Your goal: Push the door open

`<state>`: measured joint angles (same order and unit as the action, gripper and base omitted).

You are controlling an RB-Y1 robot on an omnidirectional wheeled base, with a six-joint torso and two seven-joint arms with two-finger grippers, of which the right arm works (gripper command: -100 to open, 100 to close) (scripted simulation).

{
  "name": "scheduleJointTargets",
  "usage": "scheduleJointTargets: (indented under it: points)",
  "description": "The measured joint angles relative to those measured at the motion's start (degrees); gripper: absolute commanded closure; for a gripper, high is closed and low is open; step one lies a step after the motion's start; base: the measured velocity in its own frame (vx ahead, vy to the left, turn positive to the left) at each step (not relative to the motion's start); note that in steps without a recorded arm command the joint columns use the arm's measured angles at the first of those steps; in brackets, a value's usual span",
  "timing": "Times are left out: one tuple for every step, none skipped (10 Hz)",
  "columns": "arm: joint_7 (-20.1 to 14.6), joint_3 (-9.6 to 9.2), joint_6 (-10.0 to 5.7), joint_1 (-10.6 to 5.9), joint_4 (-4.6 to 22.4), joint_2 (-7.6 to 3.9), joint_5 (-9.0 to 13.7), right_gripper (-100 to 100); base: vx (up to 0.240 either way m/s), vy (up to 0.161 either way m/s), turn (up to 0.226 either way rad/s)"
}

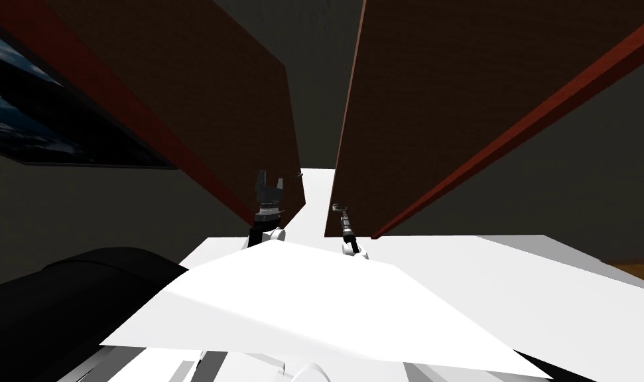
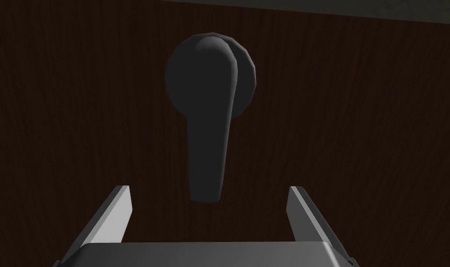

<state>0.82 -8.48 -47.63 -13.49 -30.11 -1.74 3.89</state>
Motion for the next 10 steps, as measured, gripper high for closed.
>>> scheduleJointTargets:
  points:
    - [0.0, 0.12, -0.24, -0.13, 0.3, 0.21, 0.1, -100, 0.207, 0.037, 0.026]
    - [0.0, 0.17, -0.14, 0.14, -0.1, 0.58, 0.1, -100, 0.189, 0.012, 0.024]
    - [0.1, 0.43, -0.74, -0.61, 1.4, 1.46, 0.2, -100, 0.079, 0.003, 0.008]
    - [0.1, 0.46, -0.95, -0.73, 1.6, 1.57, 0.2, 100, -0.009, 0.001, -0.007]
    - [0.1, 0.44, -0.84, -0.67, 1.5, 1.50, 0.2, 100, -0.024, -0.002, 0.003]
    - [0.1, 0.48, -0.84, -0.84, 1.3, 1.44, 0.2, 100, -0.013, -0.002, 0.014]
    - [0.1, 0.51, -0.72, -0.91, 1.3, 1.40, 0.2, 100, 0.000, 0.000, 0.000]
    - [0.1, 0.50, -0.69, -0.92, 1.3, 1.40, 0.2, 100, 0.000, 0.000, 0.000]
    - [0.1, 0.50, -0.69, -0.91, 1.3, 1.41, 0.2, 100, 0.000, 0.000, 0.000]
    - [0.1, 0.50, -0.69, -0.91, 1.3, 1.41, 0.2, 100, 0.112, 0.033, -0.051]
